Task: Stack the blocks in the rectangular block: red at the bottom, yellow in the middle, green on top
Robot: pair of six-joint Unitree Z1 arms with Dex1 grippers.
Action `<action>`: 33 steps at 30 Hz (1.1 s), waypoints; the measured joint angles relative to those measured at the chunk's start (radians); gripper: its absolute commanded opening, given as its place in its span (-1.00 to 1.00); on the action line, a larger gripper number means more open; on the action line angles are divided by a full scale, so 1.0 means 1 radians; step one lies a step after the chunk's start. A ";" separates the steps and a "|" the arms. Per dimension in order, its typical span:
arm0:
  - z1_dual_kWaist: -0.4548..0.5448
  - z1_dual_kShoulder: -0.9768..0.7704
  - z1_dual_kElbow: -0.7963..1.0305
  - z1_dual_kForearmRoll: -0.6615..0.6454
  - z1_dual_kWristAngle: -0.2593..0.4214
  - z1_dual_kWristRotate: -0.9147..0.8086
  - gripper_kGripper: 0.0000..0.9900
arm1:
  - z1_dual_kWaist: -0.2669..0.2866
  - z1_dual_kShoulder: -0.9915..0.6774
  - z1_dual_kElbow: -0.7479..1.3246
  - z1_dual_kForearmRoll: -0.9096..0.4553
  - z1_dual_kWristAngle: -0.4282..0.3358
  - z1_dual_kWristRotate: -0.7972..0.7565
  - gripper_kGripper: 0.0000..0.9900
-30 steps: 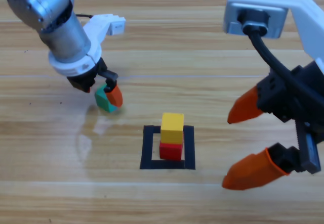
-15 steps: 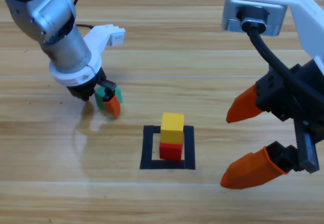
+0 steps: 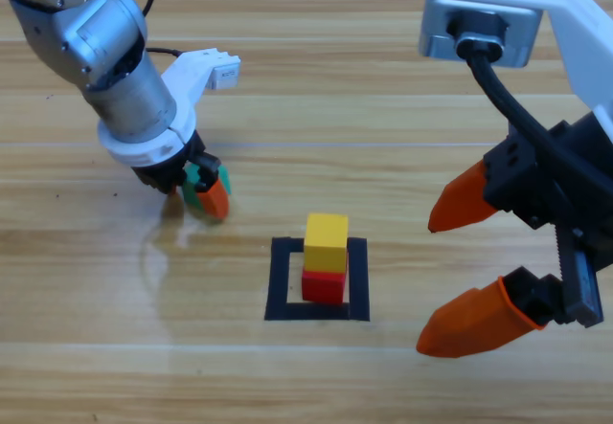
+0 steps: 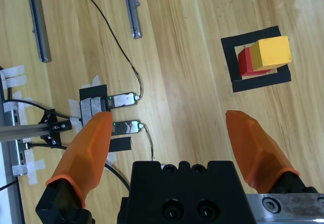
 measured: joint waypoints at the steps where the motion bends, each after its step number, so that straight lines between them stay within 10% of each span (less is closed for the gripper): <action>1: -0.001 0.000 0.000 0.000 0.001 0.000 0.66 | 0.000 0.000 0.000 0.000 0.000 0.001 1.00; 18: -0.014 0.000 0.000 -0.025 0.007 0.000 0.65 | 0.000 0.000 0.000 0.000 0.000 0.001 1.00; 30: -0.024 0.000 0.000 -0.028 0.007 0.000 -0.77 | 0.000 0.000 0.000 0.000 0.001 0.001 1.00; 33: -0.025 -0.008 0.012 -0.029 0.016 -0.023 -0.82 | 0.000 0.000 0.000 0.000 0.001 0.001 1.00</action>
